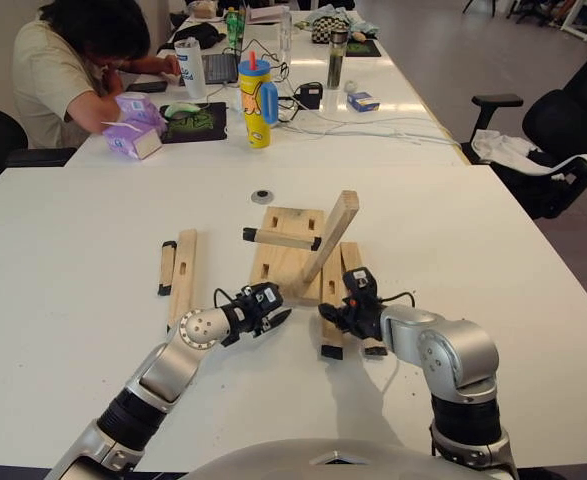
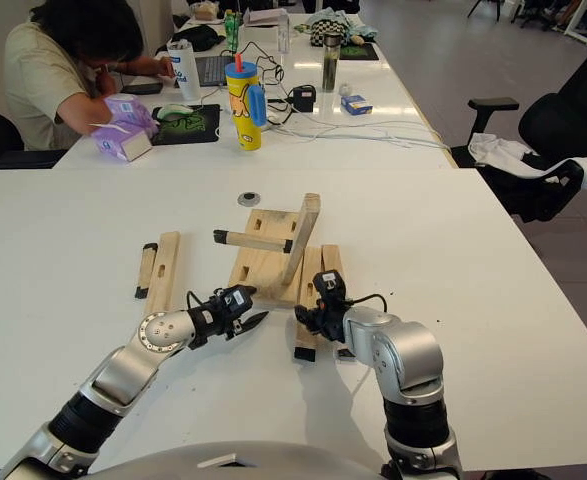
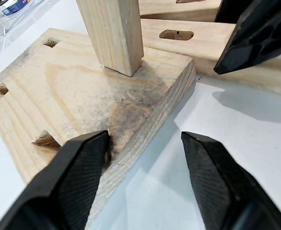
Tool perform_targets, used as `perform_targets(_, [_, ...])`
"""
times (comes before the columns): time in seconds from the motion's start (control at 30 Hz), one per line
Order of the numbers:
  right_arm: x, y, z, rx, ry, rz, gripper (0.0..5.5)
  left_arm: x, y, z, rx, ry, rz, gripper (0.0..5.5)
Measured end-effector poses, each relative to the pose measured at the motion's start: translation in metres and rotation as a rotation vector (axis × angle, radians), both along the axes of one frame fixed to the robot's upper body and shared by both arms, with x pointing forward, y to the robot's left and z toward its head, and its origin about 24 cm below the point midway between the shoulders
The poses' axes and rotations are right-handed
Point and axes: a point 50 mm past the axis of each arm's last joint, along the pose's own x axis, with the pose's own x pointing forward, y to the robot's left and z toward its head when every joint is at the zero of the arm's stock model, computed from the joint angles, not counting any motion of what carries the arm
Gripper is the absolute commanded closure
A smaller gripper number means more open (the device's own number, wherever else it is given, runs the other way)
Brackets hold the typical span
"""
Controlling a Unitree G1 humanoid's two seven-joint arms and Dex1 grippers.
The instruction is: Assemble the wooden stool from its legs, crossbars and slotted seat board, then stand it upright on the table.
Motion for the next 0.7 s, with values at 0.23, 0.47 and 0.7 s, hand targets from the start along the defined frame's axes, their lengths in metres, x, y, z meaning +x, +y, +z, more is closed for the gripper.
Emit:
perform_targets(0.23, [0.01,-0.005,-0.003,-0.222,-0.051,0.046,2.4,0.002,-0.008,0.0,-0.003,-0.002,-0.008,2.69])
perform_targets(0.47, [0.015,-0.01,-0.003,-0.338,-0.121,0.113,2.4,0.003,-0.011,0.0,-0.011,0.004,-0.006,2.69])
perform_targets(0.7, [0.027,-0.02,-0.011,-0.141,-0.039,-0.067,2.81,0.007,-0.023,-0.001,-0.053,0.026,-0.004,2.69])
